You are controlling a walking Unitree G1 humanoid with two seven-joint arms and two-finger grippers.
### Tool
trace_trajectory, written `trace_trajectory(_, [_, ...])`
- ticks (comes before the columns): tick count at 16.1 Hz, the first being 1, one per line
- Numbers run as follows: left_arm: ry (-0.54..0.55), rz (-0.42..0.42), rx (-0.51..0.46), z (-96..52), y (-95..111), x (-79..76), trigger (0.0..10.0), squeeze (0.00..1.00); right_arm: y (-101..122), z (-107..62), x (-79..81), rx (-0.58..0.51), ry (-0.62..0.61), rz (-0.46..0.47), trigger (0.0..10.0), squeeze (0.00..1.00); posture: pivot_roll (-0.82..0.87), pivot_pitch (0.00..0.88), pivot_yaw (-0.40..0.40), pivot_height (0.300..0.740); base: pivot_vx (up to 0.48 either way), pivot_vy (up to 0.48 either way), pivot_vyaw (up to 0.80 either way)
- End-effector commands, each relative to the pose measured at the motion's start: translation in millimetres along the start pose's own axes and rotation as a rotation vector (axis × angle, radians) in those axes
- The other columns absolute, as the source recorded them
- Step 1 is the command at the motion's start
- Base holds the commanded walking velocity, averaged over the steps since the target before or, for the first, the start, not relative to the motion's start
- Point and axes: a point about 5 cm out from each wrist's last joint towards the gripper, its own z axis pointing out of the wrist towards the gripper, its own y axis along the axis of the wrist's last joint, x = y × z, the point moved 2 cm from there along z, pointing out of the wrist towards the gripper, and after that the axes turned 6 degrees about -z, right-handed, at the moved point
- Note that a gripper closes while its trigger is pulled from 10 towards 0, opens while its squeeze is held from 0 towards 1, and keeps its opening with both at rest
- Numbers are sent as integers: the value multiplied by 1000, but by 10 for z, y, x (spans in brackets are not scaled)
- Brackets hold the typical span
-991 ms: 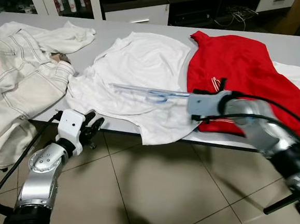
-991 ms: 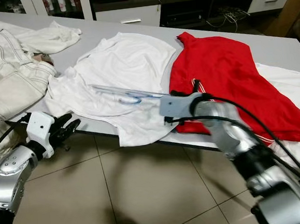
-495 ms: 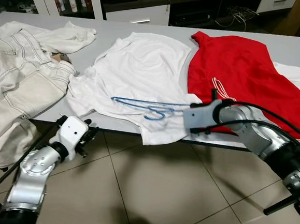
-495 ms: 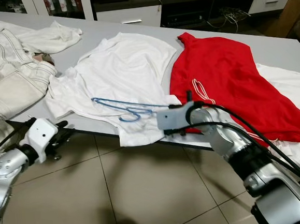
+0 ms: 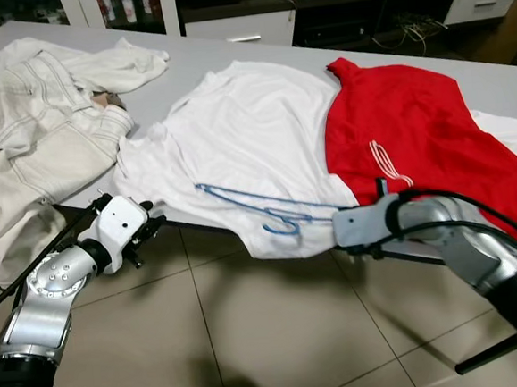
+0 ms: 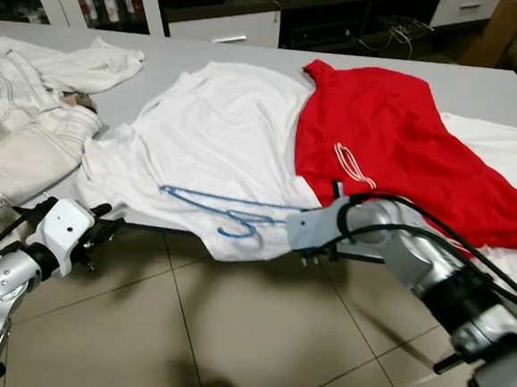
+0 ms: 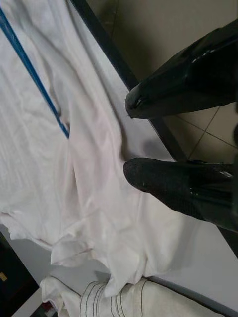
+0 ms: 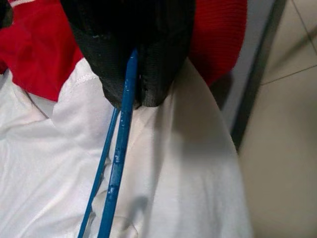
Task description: Hang hanger
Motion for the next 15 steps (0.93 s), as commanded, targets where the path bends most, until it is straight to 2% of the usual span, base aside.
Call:
trace_trajectory(1, [-4,28,-19,17,69,36,10000,0,-62,-24,31,13,14,21,10000,0,108,30,-56,740,0,0,0])
trace_trajectory(5, [1,28,-9,4,32,53,10000,0,-96,-161,-262,0,-138,101,10000,0,108,30,-56,740,0,0,0])
trace_trajectory(6, [20,13,-4,-4,-8,90,10000,0,-127,-215,-429,21,-232,120,10000,0,107,30,-56,740,0,0,0])
trace_trajectory(8, [44,19,11,-6,-88,134,10000,0,-131,-238,-550,24,-310,152,10000,0,107,29,-56,740,0,0,0])
trace_trajectory(10, [107,-47,-32,-10,-151,219,10000,0,-67,-260,-621,-9,-368,191,10000,0,106,31,-52,740,0,0,0])
trace_trajectory(11, [117,-59,-52,-5,-152,233,10000,78,-48,-268,-634,-20,-383,204,10000,0,106,33,-52,740,0,0,0])
trace_trajectory(12, [117,-64,-70,1,-150,230,10000,337,-37,-273,-641,-25,-394,212,10000,0,104,34,-51,740,0,0,0])
trace_trajectory(14, [109,6,-104,26,-171,193,10000,369,-9,-294,-663,-33,-431,229,10000,0,93,39,-49,740,0,0,0])
trace_trajectory(15, [101,23,-115,51,-157,176,10000,510,8,-296,-665,-37,-437,233,10000,0,89,40,-48,740,0,0,0])
